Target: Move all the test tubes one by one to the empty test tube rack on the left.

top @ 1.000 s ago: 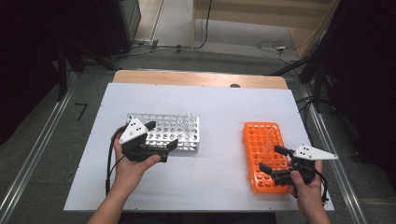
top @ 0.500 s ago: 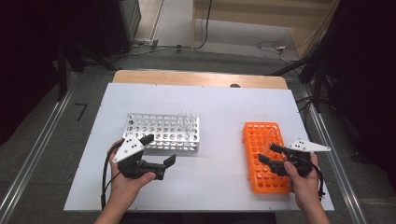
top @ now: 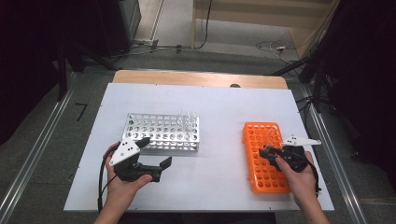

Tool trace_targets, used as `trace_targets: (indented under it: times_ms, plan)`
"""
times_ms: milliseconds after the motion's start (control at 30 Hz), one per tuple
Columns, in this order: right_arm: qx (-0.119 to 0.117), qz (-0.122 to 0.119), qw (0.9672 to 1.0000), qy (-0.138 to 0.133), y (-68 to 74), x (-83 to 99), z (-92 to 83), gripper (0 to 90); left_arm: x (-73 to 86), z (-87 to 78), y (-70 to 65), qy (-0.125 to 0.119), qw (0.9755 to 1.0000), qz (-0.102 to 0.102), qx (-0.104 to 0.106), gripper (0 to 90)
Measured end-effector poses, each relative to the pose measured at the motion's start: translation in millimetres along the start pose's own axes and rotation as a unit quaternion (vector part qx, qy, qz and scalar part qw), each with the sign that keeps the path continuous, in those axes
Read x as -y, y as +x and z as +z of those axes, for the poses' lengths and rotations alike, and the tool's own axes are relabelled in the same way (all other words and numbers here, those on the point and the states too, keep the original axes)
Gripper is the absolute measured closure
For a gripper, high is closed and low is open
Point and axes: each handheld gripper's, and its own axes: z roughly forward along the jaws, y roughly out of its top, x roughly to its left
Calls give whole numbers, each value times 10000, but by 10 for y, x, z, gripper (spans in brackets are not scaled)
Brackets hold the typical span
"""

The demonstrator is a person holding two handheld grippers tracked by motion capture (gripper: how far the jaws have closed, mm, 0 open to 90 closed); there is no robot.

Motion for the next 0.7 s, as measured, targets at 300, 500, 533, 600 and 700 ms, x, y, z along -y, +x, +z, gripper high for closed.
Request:
trace_targets:
  times_ms: [300, 500, 533, 600, 700]
  plan:
    - [65, -57, 9999, 78, 39, 7, 5, 725, 7, -4, -11, 3, 10000, 15, -5, 0]
    - [113, -94, 9999, 33, 56, 20, -12, 729, 2, 3, -11, -5, 10000, 25, 9, 0]
    - [108, -79, 9999, 13, 57, 19, -21, 729, -1, 8, -14, -10, 10000, 41, 14, 0]
    - [94, -70, 9999, -59, 57, 17, -48, 729, -8, 12, -20, -10, 10000, 80, 22, 0]
    - [121, -52, 9997, -216, 75, -2, -117, 730, -12, 2, -29, -17, 10000, 85, 37, 0]
